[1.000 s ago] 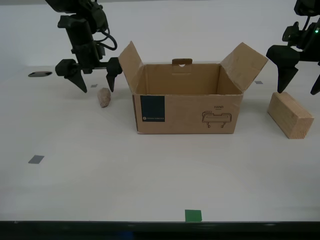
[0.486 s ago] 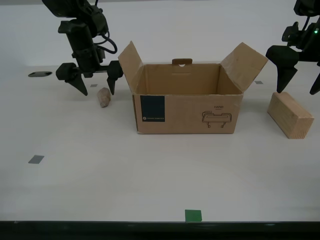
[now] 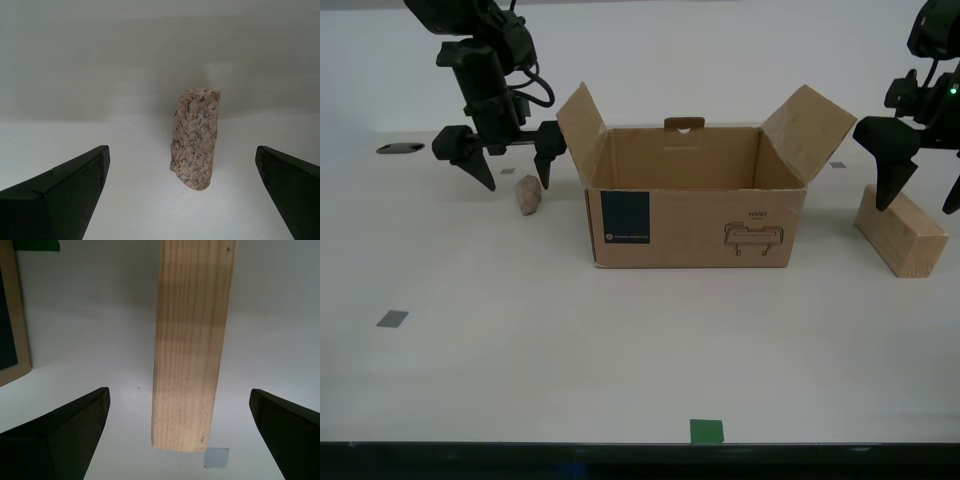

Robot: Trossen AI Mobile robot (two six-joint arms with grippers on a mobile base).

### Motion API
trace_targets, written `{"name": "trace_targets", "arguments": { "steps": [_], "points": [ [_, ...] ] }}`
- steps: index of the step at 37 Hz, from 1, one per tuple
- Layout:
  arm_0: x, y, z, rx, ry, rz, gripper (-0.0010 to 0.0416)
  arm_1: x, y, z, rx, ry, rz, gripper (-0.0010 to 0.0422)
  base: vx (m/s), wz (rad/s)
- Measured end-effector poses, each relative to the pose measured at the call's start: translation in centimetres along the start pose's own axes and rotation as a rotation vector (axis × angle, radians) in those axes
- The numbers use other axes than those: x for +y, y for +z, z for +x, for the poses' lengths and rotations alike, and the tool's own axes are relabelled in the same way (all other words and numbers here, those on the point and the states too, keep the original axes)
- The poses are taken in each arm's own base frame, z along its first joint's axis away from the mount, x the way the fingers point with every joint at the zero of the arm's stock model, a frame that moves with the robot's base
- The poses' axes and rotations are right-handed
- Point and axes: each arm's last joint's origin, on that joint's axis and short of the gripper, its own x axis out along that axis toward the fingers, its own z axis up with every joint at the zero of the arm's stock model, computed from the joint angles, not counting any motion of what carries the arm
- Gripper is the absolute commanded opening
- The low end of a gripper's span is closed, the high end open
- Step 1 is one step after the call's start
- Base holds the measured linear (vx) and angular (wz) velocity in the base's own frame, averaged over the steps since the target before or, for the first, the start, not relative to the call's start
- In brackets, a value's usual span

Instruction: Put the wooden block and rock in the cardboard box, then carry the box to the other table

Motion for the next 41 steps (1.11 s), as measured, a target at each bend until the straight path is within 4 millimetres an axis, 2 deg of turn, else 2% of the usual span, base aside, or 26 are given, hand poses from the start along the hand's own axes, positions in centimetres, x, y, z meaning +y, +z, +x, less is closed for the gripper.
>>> {"name": "trace_targets", "arguments": {
  "steps": [11, 34, 41],
  "points": [
    [-0.1, -0.5, 1.2, -0.061, 0.003, 0.033, 0.039, 0.0, 0.1, 0.0, -0.009, -0.002, 0.0, 0.04, 0.0, 0.0],
    [-0.1, 1.0, 1.0, -0.203, 0.01, 0.043, 0.0389, -0.1, 0.1, 0.0, -0.008, -0.002, 0.004, 0.04, 0.0, 0.0],
    [-0.1, 0.0, 1.7, -0.162, 0.008, 0.046, 0.0389, -0.1, 0.0, 0.0, -0.006, -0.002, 0.004, 0.04, 0.0, 0.0]
  ]
}}
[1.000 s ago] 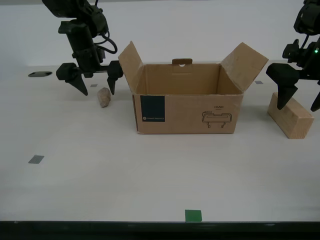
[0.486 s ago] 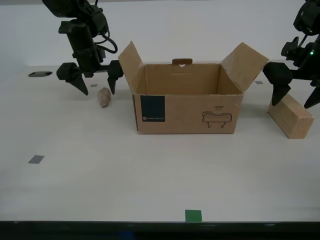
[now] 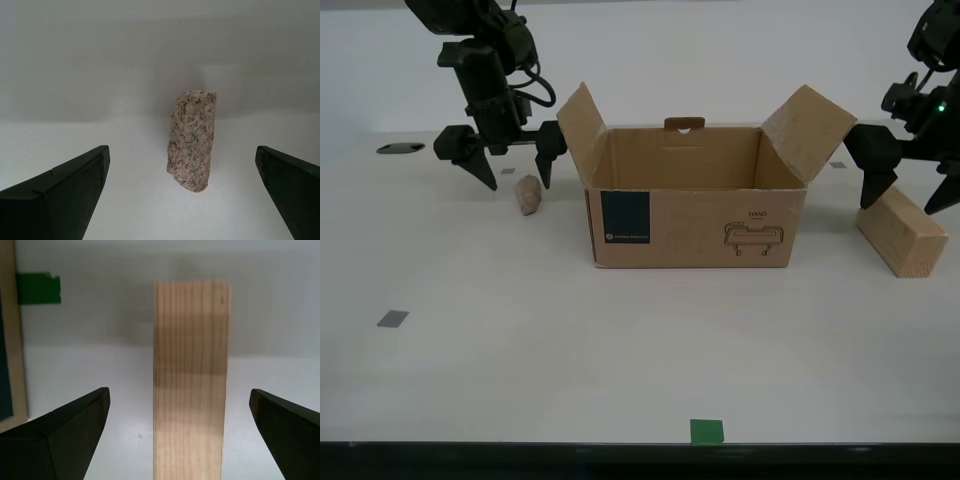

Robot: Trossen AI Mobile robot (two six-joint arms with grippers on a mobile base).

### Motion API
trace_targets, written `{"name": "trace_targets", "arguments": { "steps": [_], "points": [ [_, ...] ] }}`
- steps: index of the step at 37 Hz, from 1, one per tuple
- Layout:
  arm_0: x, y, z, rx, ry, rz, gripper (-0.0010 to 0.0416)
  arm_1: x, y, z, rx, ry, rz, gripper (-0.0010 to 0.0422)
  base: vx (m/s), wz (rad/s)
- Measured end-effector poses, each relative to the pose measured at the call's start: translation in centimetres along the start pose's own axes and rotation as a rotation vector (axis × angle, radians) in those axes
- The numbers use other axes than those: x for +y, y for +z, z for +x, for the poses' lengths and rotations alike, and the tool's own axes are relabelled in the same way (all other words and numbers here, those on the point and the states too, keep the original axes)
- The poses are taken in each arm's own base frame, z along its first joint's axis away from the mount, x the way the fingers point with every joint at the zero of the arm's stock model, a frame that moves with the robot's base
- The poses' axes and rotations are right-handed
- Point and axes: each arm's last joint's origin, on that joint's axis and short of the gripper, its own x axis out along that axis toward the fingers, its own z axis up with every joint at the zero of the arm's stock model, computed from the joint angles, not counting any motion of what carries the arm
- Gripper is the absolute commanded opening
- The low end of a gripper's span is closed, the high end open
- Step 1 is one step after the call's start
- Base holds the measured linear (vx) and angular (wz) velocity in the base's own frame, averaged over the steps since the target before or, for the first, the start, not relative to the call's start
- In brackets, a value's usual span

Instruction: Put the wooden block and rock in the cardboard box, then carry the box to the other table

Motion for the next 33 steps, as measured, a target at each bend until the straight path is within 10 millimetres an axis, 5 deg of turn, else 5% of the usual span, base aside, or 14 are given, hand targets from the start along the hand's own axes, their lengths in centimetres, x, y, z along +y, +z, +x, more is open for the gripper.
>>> {"name": "trace_targets", "arguments": {
  "steps": [15, 33],
  "points": [
    [-0.2, -1.9, 1.0, 0.046, -0.003, 0.013, 0.0389, 0.0, 0.0, 0.0, -0.002, -0.001, 0.0, 0.04, 0.0, 0.0],
    [-0.2, -1.2, 1.2, -0.054, 0.005, 0.018, 0.039, -0.2, 1.0, 0.0, -0.104, -0.021, 0.018, 0.04, 0.0, 0.0]
  ]
}}
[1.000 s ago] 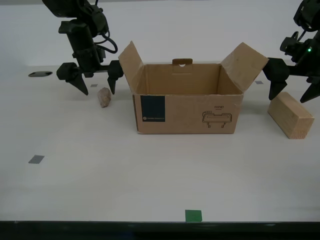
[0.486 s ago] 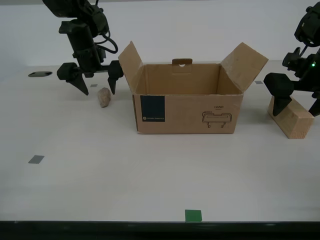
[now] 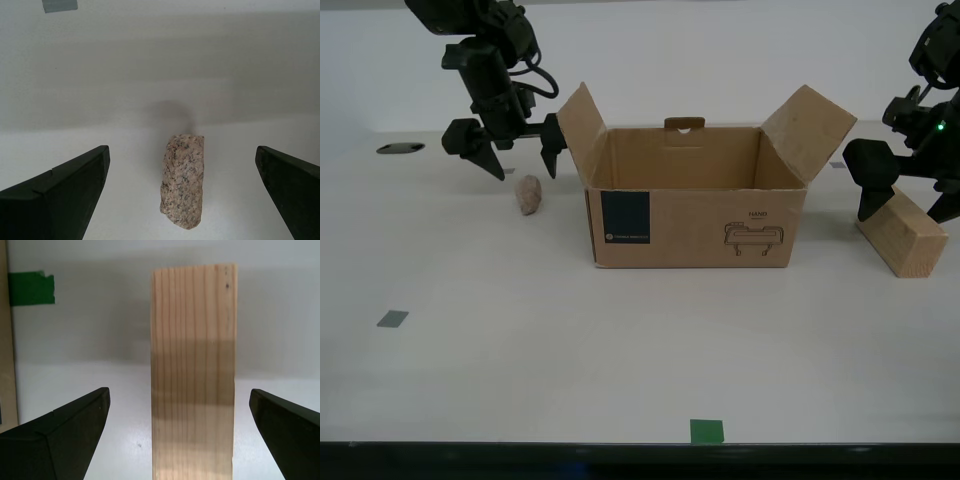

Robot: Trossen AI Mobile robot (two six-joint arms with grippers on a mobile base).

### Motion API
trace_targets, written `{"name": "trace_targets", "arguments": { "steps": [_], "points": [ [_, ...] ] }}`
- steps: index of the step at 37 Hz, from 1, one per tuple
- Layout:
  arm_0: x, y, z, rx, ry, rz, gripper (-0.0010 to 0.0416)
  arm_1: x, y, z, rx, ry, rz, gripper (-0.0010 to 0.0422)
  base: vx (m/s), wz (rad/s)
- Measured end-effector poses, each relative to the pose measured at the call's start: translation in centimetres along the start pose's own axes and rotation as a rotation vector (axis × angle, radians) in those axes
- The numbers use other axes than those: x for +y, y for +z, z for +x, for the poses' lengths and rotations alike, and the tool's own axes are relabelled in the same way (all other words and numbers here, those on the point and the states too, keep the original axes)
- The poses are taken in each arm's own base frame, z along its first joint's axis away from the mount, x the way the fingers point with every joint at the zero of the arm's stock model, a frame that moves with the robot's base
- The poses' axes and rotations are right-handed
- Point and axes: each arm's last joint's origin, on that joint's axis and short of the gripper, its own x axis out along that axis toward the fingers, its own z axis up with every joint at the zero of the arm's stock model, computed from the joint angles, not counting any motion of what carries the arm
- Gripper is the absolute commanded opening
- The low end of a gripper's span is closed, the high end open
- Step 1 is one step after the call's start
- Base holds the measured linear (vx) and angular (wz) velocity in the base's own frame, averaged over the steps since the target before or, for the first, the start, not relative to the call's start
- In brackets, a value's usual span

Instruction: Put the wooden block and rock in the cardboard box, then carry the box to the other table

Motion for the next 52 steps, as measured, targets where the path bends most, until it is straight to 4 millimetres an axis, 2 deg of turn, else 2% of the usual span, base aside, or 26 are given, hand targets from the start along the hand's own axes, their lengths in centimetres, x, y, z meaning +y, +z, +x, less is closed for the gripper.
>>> {"name": "trace_targets", "arguments": {
  "steps": [10, 17, 36, 52],
  "points": [
    [0.1, 0.4, 0.0, -0.046, 0.005, -0.001, 0.039, 0.0, 0.2, 0.0, -0.018, -0.003, 0.0, 0.04, 0.0, 0.0],
    [0.0, -0.5, 0.4, -0.031, 0.005, 0.009, 0.0389, -0.1, 0.2, 0.3, -0.05, -0.009, 0.015, 0.04, 0.0, 0.0],
    [0.4, -1.1, 0.9, -0.055, 0.013, 0.001, 0.0389, 0.4, -2.5, 2.6, -0.054, -0.01, 0.028, 0.04, 0.0, 0.0],
    [0.7, -1.3, 0.9, -0.047, 0.018, -0.012, 0.0389, 0.4, -2.5, 2.6, -0.059, -0.01, 0.045, 0.04, 0.0, 0.0]
  ]
}}
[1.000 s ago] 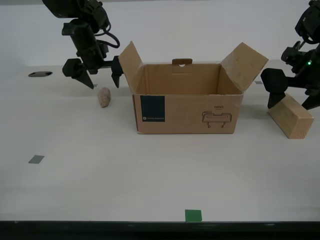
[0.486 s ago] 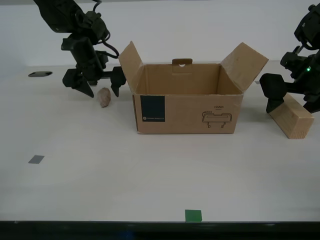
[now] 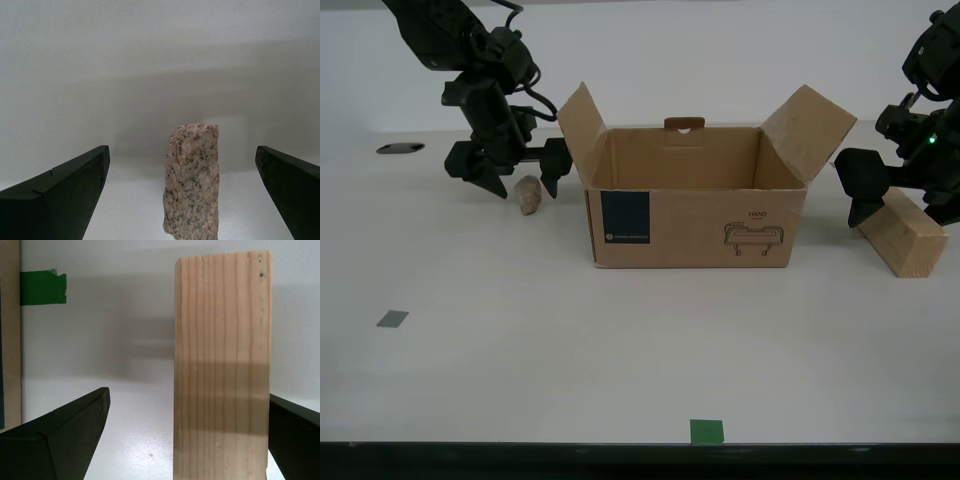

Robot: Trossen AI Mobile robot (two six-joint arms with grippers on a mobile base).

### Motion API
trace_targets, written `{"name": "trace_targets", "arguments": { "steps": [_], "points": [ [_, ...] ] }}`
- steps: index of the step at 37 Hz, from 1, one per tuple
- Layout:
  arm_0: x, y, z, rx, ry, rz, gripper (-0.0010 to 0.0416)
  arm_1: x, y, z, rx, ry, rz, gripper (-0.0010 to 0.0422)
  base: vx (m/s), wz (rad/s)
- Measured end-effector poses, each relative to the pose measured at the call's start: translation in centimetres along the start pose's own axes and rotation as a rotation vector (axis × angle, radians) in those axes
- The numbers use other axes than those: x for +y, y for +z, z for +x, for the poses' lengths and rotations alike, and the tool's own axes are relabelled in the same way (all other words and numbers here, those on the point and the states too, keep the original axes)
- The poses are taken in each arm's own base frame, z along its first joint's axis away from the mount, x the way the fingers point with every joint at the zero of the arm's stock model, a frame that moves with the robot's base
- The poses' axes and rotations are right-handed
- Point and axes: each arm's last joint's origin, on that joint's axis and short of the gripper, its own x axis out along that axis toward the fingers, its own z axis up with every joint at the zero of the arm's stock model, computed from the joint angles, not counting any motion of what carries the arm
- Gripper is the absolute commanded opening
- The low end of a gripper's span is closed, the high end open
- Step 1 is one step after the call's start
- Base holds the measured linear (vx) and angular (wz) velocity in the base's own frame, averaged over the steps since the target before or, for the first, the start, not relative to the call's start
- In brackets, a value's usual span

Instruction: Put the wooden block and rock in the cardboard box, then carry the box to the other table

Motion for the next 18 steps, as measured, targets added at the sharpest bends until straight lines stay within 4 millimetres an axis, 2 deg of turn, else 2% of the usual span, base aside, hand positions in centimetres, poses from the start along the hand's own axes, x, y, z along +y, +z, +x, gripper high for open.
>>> {"name": "trace_targets", "arguments": {
  "steps": [18],
  "points": [
    [-0.09, -0.71, 0.23, 0.013, -0.007, -0.001, 0.0389, 0.0, 0.0, 0.0, 0.0, 0.0, 0.0, 0.04, 0.0, 0.0]
  ]
}}
